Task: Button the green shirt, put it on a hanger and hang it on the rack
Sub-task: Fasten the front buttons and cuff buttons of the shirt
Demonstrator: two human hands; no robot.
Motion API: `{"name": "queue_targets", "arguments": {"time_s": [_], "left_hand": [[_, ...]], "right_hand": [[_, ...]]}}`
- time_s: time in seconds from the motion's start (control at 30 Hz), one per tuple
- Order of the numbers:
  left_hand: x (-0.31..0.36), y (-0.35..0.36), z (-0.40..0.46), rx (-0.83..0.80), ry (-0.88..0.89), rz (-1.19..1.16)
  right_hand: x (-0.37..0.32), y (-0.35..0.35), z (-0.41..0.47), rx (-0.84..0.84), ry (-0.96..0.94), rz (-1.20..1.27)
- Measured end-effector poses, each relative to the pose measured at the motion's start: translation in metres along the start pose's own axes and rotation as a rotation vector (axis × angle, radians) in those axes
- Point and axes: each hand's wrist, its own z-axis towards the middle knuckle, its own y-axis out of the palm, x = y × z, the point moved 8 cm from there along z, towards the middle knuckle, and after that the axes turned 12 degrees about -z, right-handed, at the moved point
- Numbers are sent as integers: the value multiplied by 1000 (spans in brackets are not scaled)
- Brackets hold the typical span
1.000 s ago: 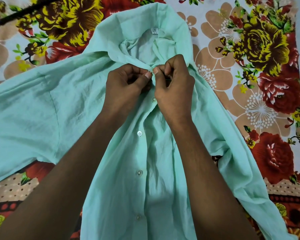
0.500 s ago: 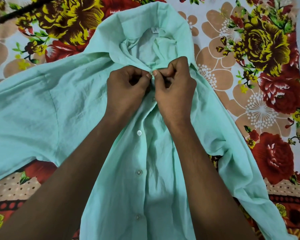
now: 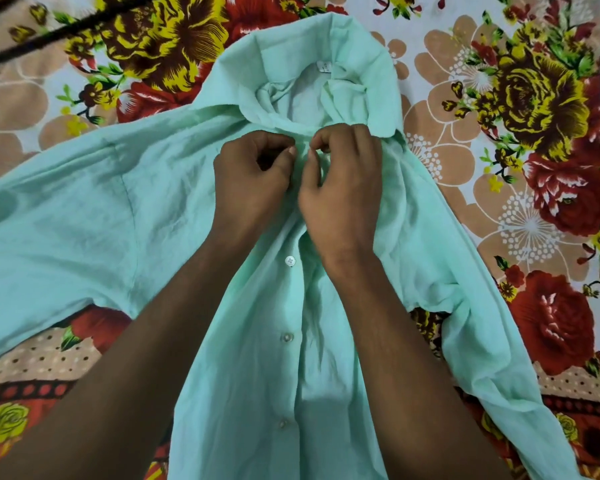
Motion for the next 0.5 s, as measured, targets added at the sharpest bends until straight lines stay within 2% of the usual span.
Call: {"name": "queue_targets", "arguments": {"time_s": [0.13, 0.3, 0.5], "left_hand": [[17, -52, -30, 166, 176, 189], [15, -142, -70, 350, 250, 357], [-14, -224, -105, 323, 156, 706]], "right_hand": [[-50, 9, -25, -104, -210, 65], [-114, 33, -69, -252, -390, 92], [-191, 71, -124, -474, -589, 118]]}}
